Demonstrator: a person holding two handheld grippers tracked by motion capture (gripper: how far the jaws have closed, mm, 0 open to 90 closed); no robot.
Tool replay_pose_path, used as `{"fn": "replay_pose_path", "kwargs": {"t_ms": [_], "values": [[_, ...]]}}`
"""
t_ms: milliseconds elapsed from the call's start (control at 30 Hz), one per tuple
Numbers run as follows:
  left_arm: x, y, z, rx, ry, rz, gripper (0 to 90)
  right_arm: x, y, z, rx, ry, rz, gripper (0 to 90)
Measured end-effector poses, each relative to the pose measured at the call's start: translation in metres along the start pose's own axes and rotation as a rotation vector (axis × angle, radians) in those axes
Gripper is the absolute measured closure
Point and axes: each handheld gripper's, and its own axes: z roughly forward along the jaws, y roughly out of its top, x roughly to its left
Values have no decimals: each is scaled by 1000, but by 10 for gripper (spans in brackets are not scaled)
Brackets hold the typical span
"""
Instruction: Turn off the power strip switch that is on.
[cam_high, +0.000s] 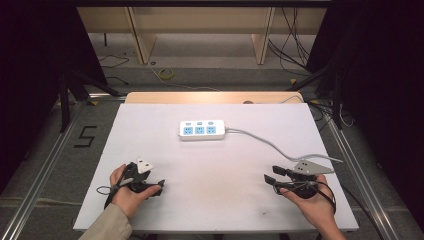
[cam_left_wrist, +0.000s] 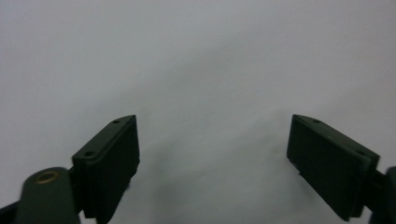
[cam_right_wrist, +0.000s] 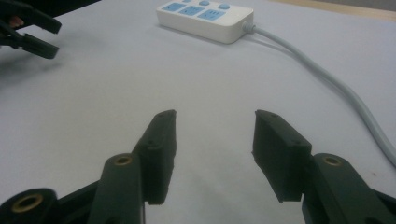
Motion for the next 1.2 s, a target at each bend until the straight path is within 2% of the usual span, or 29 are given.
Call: {"fn": "replay_pose_path", "kwargs": {"t_ms": [33,100,133,200,467,800,867,900,967,1000,1133,1200], "values": [[-6,4,-5,-37,-15,8,79,0,1,-1,-4,3,-6,500],[-15,8,-11,-101,-29,6,84,1,1,-2,-4,-2,-7,499],[-17,8,-11,-113,-27,16,84,1,1,-2,-4,-2,-7,499],[-18,6,-10,-107,-43,14,81,2,2,-2,-1,-3,-12,498],[-19,3,-12,-112,-54,21,94,8,5,1,17,-2,-35,497],[-24,0,-8,-99,-68,31,119,6,8,5,43,-10,-50,525],[-24,0,-8,-92,-68,38,120,8,11,5,51,-16,-63,587],[-24,0,-8,-92,-68,37,120,8,11,5,51,-16,-63,587],[-24,0,-8,-98,-63,28,120,10,13,5,54,-24,-78,675],[-23,0,-8,-95,-60,35,120,10,13,5,54,-24,-78,675],[-22,-1,-7,-97,-54,31,126,12,17,6,62,-32,-95,816],[-22,-1,-7,-95,-53,30,126,13,18,6,68,-32,-98,838]]}}
